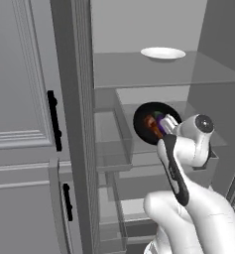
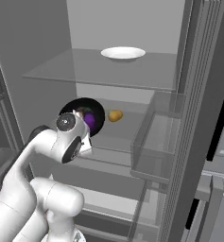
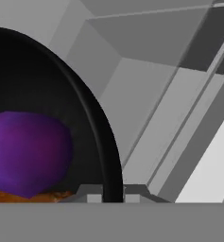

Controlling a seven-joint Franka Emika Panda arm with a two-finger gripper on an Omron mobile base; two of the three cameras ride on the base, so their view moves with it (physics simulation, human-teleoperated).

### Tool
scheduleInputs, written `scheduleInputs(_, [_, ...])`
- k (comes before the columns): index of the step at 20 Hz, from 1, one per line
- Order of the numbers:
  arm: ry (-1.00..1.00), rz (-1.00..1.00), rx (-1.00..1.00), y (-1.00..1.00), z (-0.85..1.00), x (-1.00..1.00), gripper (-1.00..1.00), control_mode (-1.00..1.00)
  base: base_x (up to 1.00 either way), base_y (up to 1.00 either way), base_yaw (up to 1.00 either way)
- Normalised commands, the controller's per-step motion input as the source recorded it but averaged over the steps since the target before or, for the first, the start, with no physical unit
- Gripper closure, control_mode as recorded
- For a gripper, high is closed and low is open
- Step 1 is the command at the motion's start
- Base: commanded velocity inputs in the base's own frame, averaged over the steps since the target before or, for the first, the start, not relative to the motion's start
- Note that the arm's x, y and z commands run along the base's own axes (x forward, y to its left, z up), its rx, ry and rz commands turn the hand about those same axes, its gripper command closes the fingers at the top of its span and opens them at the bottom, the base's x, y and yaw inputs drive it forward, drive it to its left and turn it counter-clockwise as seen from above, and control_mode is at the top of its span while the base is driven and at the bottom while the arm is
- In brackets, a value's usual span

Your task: Pick the chicken drumstick and eggplant from their plates and place them in the bowl. Then put the bowl in the fridge.

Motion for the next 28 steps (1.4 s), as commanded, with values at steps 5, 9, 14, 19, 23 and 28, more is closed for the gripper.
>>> scheduleInputs(5, [0.27, 0.01, 0.0, 0.16, -0.24, 0.8, 1.0, -1.0, 0.0, 0.0, 0.0])
scheduleInputs(9, [0.24, 0.08, 0.0, 0.0, -0.13, 0.51, 1.0, -1.0, 0.0, 0.0, 0.0])
scheduleInputs(14, [-0.01, 0.02, 0.0, 0.0, -0.33, 0.13, 1.0, -1.0, 0.0, 0.0, 0.0])
scheduleInputs(19, [0.02, 0.0, 0.0, 0.22, -0.51, 0.56, 1.0, -1.0, 0.0, 0.0, 0.0])
scheduleInputs(23, [0.02, 0.0, 0.0, 0.25, -0.38, 0.76, 1.0, -1.0, 0.0, 0.0, 0.0])
scheduleInputs(28, [0.0, 0.0, -0.01, 0.26, -0.28, 0.5, -1.0, -1.0, 0.0, 0.0, 0.0])
